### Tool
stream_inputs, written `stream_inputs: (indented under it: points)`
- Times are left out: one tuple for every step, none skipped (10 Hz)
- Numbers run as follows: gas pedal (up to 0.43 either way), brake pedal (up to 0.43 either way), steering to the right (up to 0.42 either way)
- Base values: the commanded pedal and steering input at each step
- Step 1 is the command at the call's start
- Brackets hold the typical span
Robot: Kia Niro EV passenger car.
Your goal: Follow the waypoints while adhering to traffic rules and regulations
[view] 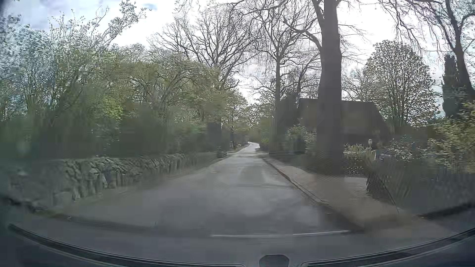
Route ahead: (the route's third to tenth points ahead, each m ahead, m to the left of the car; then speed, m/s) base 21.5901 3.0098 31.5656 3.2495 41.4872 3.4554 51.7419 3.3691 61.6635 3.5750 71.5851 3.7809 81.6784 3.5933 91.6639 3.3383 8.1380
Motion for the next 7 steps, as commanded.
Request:
stream_inputs:
  points:
    - [0.118, 0.000, 0.001]
    - [0.118, 0.000, 0.000]
    - [0.118, 0.000, 0.000]
    - [0.118, 0.000, 0.000]
    - [0.118, 0.000, 0.001]
    - [0.118, 0.006, 0.001]
    - [0.118, 0.000, 0.000]
